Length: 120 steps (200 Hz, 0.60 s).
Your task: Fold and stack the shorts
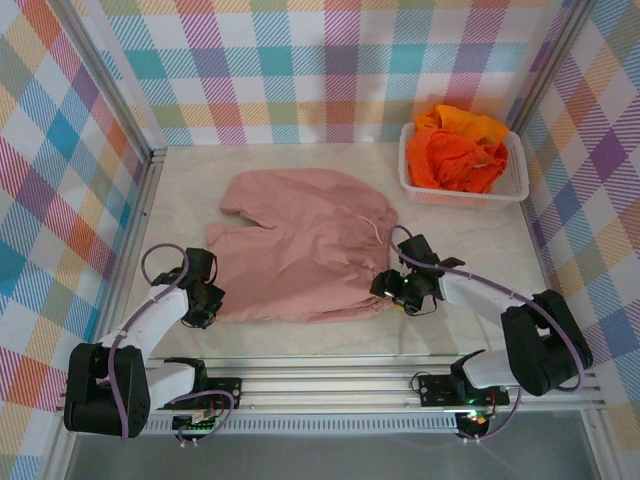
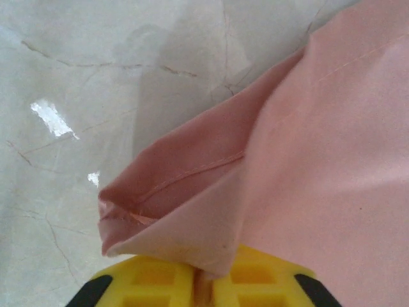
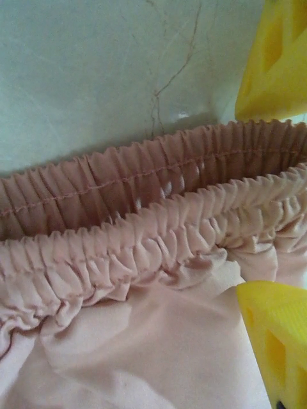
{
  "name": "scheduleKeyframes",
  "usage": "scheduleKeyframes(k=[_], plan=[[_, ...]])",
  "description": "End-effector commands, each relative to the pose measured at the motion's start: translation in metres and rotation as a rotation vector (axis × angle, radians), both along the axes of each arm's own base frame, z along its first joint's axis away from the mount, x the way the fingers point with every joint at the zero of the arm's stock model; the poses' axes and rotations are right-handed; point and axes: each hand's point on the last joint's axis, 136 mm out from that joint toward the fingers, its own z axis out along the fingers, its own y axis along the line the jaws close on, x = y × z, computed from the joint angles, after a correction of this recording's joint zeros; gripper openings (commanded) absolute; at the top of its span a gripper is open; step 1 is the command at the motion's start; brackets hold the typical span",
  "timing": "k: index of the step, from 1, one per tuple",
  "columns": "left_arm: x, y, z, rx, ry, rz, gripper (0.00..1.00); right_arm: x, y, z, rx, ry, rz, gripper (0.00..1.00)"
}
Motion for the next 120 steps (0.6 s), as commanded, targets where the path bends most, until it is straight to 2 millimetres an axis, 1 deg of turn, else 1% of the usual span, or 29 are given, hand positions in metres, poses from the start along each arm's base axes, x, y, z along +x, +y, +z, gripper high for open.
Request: scheduleKeyframes(k=[1,15,23,49,69,77,91,115,120], plan=[[0.009,0.001,0.010,0.001,-0.040,-0.009,0.05,0.005,0.004,-0.001,0.016,0.005,-0.012,0.62],[0.012,0.000,0.013,-0.003,-0.053,-0.015,0.00,0.006,0.003,-0.002,0.012,0.006,-0.013,0.57],[0.013,-0.001,0.016,-0.005,-0.062,-0.018,0.00,0.007,0.003,-0.003,0.010,0.007,-0.014,0.54],[0.017,-0.002,0.022,-0.003,-0.072,-0.036,0.00,0.008,0.003,-0.005,0.001,0.005,-0.018,0.35],[0.020,0.002,0.034,0.023,-0.078,-0.057,0.00,0.011,0.001,-0.001,-0.016,-0.009,-0.013,0.19],[0.021,0.004,0.043,0.041,-0.089,-0.064,0.00,0.012,-0.001,0.002,-0.026,-0.018,-0.010,0.14],[0.025,0.009,0.060,0.072,-0.115,-0.075,0.00,0.017,-0.002,0.013,-0.042,-0.046,0.000,0.08],[0.032,0.014,0.098,0.110,-0.186,-0.088,0.00,0.022,-0.004,0.034,-0.057,-0.096,0.025,0.00],[0.033,0.015,0.106,0.115,-0.203,-0.089,0.00,0.023,-0.004,0.038,-0.056,-0.107,0.029,0.00]])
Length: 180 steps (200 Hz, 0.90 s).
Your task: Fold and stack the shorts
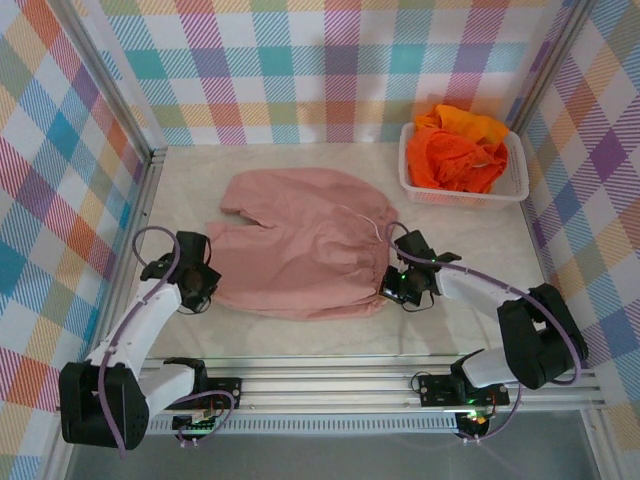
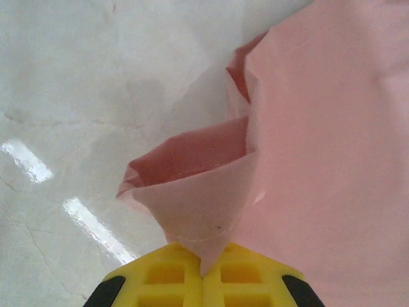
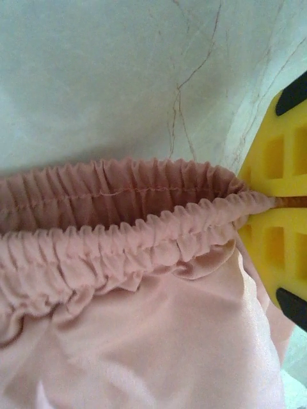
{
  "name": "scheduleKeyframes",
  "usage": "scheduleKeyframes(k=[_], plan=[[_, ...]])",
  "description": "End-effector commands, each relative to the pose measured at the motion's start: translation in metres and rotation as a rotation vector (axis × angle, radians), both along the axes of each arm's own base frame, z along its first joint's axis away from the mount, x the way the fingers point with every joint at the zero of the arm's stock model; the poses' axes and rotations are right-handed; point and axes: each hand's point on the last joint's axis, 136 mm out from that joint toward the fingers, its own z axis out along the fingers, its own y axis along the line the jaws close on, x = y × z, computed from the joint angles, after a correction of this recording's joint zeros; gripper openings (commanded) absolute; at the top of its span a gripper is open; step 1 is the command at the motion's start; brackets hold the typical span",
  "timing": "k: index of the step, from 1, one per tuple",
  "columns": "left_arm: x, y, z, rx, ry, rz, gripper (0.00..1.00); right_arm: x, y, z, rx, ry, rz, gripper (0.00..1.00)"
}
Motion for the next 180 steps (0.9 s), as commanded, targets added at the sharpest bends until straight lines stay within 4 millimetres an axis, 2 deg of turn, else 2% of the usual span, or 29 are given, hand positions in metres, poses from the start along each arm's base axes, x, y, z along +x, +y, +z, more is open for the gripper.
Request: scheduleKeyframes(k=[1,48,73,98,149,180], plan=[[-0.001,0.013,0.039,0.074,-0.052,-0.012,0.00,0.010,-0.003,0.031,-0.019,-0.084,0.027,0.00],[0.008,0.018,0.114,0.118,-0.201,-0.035,0.00,0.019,-0.001,0.079,0.009,-0.204,0.053,0.00],[0.008,0.020,0.136,0.138,-0.239,-0.044,0.00,0.019,-0.002,0.089,0.003,-0.224,0.071,0.00],[0.005,0.021,0.136,0.142,-0.240,-0.050,0.00,0.016,-0.002,0.083,0.000,-0.209,0.076,0.00],[-0.006,0.024,0.110,0.160,-0.179,-0.050,0.00,0.010,-0.001,0.068,0.009,-0.166,0.078,0.00],[-0.005,0.023,0.108,0.160,-0.179,-0.060,0.00,0.008,0.001,0.067,0.018,-0.154,0.087,0.00]])
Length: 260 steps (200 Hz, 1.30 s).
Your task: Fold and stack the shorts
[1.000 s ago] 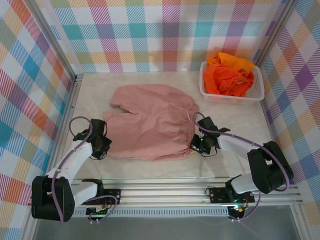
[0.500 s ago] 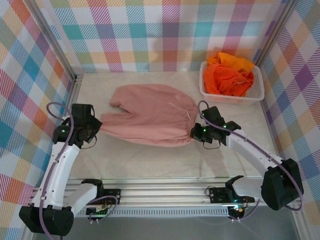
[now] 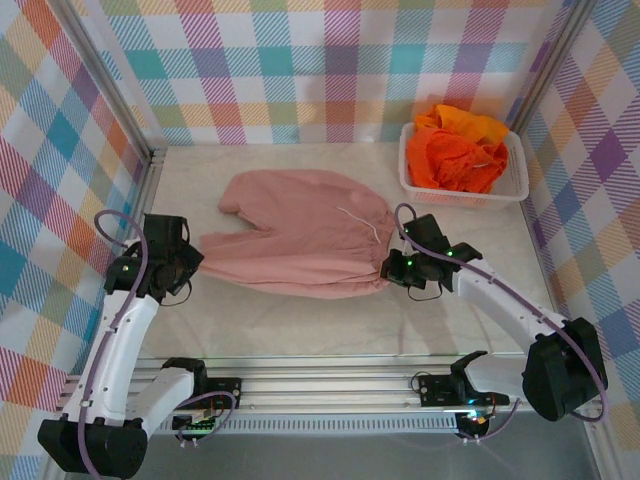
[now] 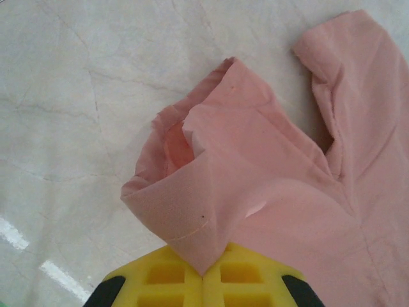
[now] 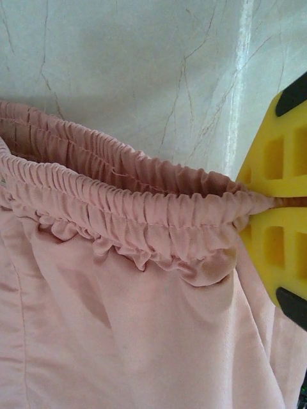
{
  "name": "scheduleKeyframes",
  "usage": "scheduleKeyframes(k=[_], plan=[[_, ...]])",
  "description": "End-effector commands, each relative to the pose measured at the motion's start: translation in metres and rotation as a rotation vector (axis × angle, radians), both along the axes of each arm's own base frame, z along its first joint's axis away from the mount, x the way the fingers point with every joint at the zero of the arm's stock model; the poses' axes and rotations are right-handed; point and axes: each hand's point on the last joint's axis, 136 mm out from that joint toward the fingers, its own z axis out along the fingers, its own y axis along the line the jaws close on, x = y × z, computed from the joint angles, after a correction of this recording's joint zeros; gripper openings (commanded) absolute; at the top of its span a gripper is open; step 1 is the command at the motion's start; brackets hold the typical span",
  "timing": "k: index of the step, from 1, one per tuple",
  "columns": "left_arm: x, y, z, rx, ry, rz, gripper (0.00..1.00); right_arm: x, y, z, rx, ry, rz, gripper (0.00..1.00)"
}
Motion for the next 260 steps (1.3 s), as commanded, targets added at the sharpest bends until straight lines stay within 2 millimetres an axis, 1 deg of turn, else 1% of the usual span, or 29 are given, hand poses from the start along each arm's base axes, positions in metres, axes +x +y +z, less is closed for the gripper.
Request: scheduleKeyframes(k=[1,30,49,68,99,100,122,132,133,136,138,139,154,162,163,167,172,176,188,204,216,227,240,243,248,254,255,256,260], plan=[[-0.005,0.010,0.000,0.052,0.011,0.014,0.00,-0.005,-0.004,-0.008,-0.020,0.029,0.008,0.00],[0.000,0.013,0.018,0.076,-0.031,0.006,0.00,0.000,-0.001,0.003,-0.006,-0.002,0.014,0.00],[0.012,0.012,0.043,0.090,-0.081,-0.010,0.00,0.014,0.006,0.025,0.004,-0.059,0.035,0.00],[0.030,0.014,0.072,0.119,-0.127,-0.019,0.00,0.037,0.013,0.053,-0.008,-0.126,0.058,0.00],[0.071,0.022,0.127,0.197,-0.216,-0.012,0.00,0.092,0.036,0.112,-0.012,-0.261,0.109,0.00],[0.073,0.023,0.128,0.200,-0.216,-0.012,0.00,0.096,0.038,0.119,-0.007,-0.277,0.111,0.00],[0.107,0.031,0.164,0.241,-0.264,0.010,0.00,0.141,0.058,0.164,0.024,-0.374,0.137,0.00],[0.123,0.037,0.176,0.263,-0.280,0.027,0.00,0.162,0.069,0.185,0.046,-0.422,0.148,0.00],[0.124,0.038,0.178,0.264,-0.286,0.030,0.00,0.163,0.069,0.181,0.044,-0.416,0.148,0.00],[0.129,0.040,0.181,0.270,-0.290,0.035,0.00,0.169,0.072,0.195,0.057,-0.447,0.150,0.00],[0.133,0.041,0.183,0.274,-0.292,0.038,0.00,0.174,0.075,0.197,0.061,-0.453,0.153,0.00],[0.135,0.042,0.183,0.276,-0.290,0.040,0.00,0.175,0.075,0.193,0.059,-0.444,0.153,0.00],[0.157,0.056,0.198,0.300,-0.311,0.083,0.00,0.204,0.089,0.227,0.100,-0.522,0.162,0.00],[0.169,0.062,0.205,0.304,-0.321,0.098,0.00,0.219,0.096,0.239,0.119,-0.551,0.169,0.00],[0.171,0.063,0.205,0.304,-0.322,0.100,0.00,0.221,0.097,0.237,0.118,-0.547,0.171,0.00],[0.177,0.066,0.209,0.304,-0.330,0.107,0.00,0.226,0.100,0.250,0.131,-0.578,0.173,0.00],[0.185,0.070,0.212,0.305,-0.335,0.115,0.00,0.235,0.105,0.250,0.137,-0.580,0.179,0.00],[0.189,0.073,0.218,0.306,-0.346,0.124,0.00,0.240,0.107,0.263,0.152,-0.613,0.180,0.00],[0.201,0.081,0.235,0.317,-0.383,0.139,0.00,0.254,0.113,0.283,0.197,-0.666,0.185,0.00],[0.203,0.089,0.271,0.341,-0.461,0.157,0.00,0.264,0.110,0.312,0.299,-0.724,0.166,0.00],[0.193,0.090,0.306,0.354,-0.551,0.166,0.00,0.267,0.102,0.330,0.371,-0.746,0.146,0.00],[0.179,0.087,0.328,0.354,-0.617,0.164,0.00,0.263,0.097,0.342,0.406,-0.769,0.151,0.00],[0.160,0.081,0.343,0.332,-0.665,0.149,0.00,0.253,0.094,0.350,0.397,-0.813,0.184,0.00],[0.155,0.079,0.346,0.324,-0.675,0.144,0.00,0.252,0.094,0.347,0.391,-0.815,0.192,0.00],[0.149,0.075,0.346,0.309,-0.680,0.132,0.00,0.245,0.092,0.354,0.384,-0.841,0.203,0.00],[0.139,0.071,0.348,0.292,-0.697,0.119,0.00,0.241,0.090,0.348,0.373,-0.835,0.208,0.00],[0.141,0.070,0.344,0.289,-0.689,0.115,0.00,0.239,0.090,0.347,0.370,-0.835,0.210,0.00],[0.138,0.069,0.344,0.285,-0.692,0.111,0.00,0.238,0.089,0.350,0.370,-0.844,0.211,0.00],[0.131,0.065,0.342,0.273,-0.698,0.098,0.00,0.234,0.088,0.345,0.362,-0.840,0.217,0.00]])
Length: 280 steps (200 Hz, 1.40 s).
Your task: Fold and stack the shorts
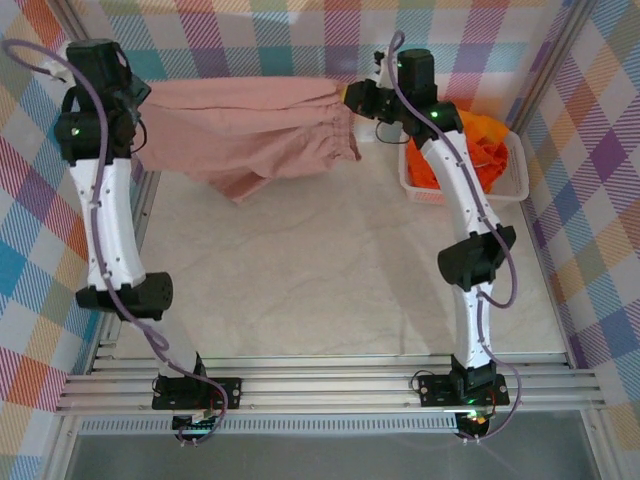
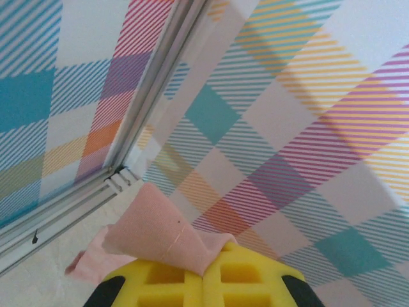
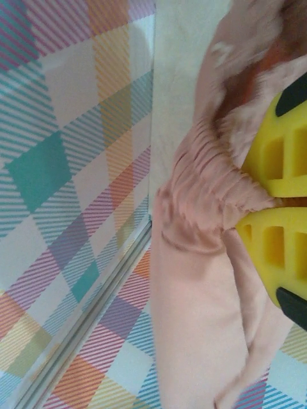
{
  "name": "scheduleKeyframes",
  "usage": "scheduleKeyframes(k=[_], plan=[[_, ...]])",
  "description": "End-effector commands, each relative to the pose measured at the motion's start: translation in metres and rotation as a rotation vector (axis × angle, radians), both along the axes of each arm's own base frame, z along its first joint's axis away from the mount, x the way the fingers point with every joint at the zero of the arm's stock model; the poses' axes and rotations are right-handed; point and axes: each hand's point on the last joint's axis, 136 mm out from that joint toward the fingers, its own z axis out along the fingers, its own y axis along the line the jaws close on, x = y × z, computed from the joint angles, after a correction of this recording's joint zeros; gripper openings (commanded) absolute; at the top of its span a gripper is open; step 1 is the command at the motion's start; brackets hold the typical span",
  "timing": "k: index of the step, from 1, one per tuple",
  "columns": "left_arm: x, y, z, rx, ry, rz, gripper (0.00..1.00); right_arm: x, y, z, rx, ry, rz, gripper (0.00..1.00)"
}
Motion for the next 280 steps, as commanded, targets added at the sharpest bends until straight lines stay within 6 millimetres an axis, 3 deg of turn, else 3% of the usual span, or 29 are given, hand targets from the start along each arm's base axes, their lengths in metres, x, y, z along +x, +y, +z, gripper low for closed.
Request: scheduleKeyframes(k=[1,8,20,45,79,107,118,132,158,184,200,221,232,241,246,251,263,280], plan=[[-0.062,-0.010,0.036,-0.005,-0.112,-0.048,0.00,-0.038,-0.008,0.056,0.037,-0.177,0.054,0.00],[-0.075,-0.016,0.034,-0.013,-0.134,-0.074,0.00,-0.046,-0.010,0.054,0.029,-0.191,0.062,0.00],[-0.096,-0.025,0.020,-0.025,-0.163,-0.108,0.00,-0.060,-0.012,0.034,0.012,-0.176,0.085,0.00],[-0.142,-0.041,-0.032,-0.081,-0.155,-0.157,0.00,-0.095,-0.021,-0.017,-0.034,-0.111,0.121,0.00],[-0.179,-0.064,-0.137,-0.231,-0.014,-0.227,0.00,-0.149,-0.039,-0.102,-0.097,0.050,0.126,0.00],[-0.198,-0.064,-0.227,-0.317,0.171,-0.164,0.00,-0.183,-0.054,-0.171,-0.158,0.206,0.085,0.00],[-0.199,-0.064,-0.252,-0.333,0.231,-0.141,0.00,-0.189,-0.056,-0.190,-0.175,0.253,0.076,0.00],[-0.190,-0.063,-0.268,-0.342,0.268,-0.128,0.00,-0.186,-0.054,-0.205,-0.187,0.288,0.067,0.00],[-0.149,-0.061,-0.275,-0.332,0.311,-0.109,0.00,-0.150,-0.049,-0.207,-0.208,0.315,0.012,0.00],[-0.087,-0.053,-0.254,-0.272,0.330,-0.089,0.00,-0.096,-0.029,-0.191,-0.195,0.298,-0.001,0.00],[-0.042,-0.050,-0.234,-0.238,0.326,-0.090,0.00,-0.058,-0.013,-0.168,-0.178,0.245,0.003,0.00],[0.016,-0.043,-0.179,-0.208,0.263,-0.091,0.00,-0.014,0.001,-0.121,-0.143,0.147,0.000,0.00],[0.035,-0.038,-0.139,-0.209,0.212,-0.101,0.00,-0.001,0.008,-0.082,-0.104,0.080,0.015,0.00],[0.041,-0.035,-0.104,-0.193,0.163,-0.107,0.00,0.002,0.013,-0.049,-0.064,0.021,0.041,0.00],[0.040,-0.033,-0.071,-0.170,0.096,-0.111,0.00,0.001,0.015,-0.027,-0.038,-0.024,0.055,0.00],[0.039,-0.032,-0.052,-0.148,0.060,-0.110,0.00,-0.002,0.015,-0.005,-0.013,-0.069,0.066,0.00],[0.019,-0.029,0.013,-0.092,-0.091,-0.114,0.00,-0.013,0.014,0.041,0.037,-0.175,0.093,0.00],[-0.022,-0.031,0.074,-0.037,-0.249,-0.135,0.00,-0.034,0.005,0.086,0.079,-0.288,0.111,0.00]])
